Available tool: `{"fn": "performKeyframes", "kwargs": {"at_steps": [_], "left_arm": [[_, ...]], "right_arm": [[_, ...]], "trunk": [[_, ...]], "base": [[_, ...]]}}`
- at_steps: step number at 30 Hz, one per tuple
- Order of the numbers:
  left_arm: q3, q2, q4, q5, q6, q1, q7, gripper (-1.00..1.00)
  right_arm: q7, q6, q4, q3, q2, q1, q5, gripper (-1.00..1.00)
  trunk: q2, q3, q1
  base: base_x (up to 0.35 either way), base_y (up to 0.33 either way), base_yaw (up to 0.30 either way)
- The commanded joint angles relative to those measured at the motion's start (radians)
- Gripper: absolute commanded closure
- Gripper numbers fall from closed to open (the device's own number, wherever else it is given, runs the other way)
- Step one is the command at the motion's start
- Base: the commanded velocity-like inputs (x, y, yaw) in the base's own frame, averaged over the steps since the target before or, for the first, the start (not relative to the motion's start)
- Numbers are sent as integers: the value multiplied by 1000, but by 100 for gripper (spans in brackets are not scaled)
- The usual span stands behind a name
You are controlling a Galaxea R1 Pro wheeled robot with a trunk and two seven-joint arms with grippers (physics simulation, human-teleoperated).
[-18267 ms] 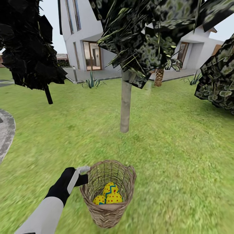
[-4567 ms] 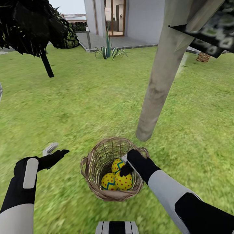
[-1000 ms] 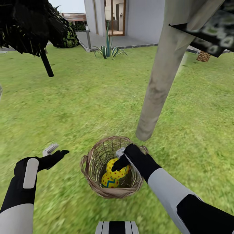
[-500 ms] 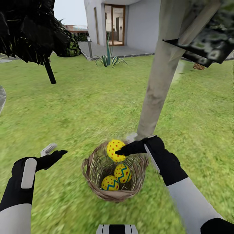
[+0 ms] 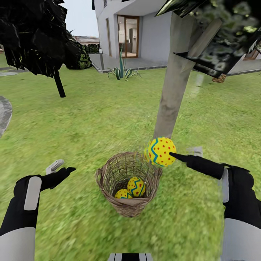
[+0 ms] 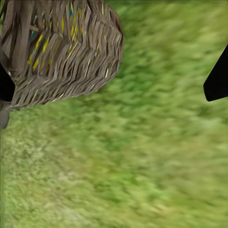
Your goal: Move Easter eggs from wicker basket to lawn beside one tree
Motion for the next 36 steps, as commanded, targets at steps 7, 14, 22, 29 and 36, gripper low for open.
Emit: {"fn": "performKeyframes", "kwargs": {"at_steps": [7, 14, 22, 29, 36], "left_arm": [[0, 0, 1, 11, 2, -1, 8, -100], [-75, -4, -3, 12, 3, -1, 7, -100], [103, 77, -40, 30, 5, 7, -445, -100], [264, 142, -32, 28, 10, 67, -1094, -100], [114, 88, 106, 29, 1, 73, -1214, -100]], "right_arm": [[77, 15, 5, -294, -37, -1, 7, 100], [6, 7, 38, -306, -38, 29, 87, 100], [-349, -73, 44, -280, -31, 30, 373, 100], [-558, -123, 148, -138, -30, 30, 377, 100], [-801, -266, 324, 42, -6, 30, 375, 100]], "trunk": [[0, -1, 0], [0, -1, 0], [0, -1, 0], [0, -1, 0], [0, -1, 0]], "base": [[0, -26, 0], [0, -299, 0], [0, -316, 0], [0, -328, 0], [0, -300, 130]]}}
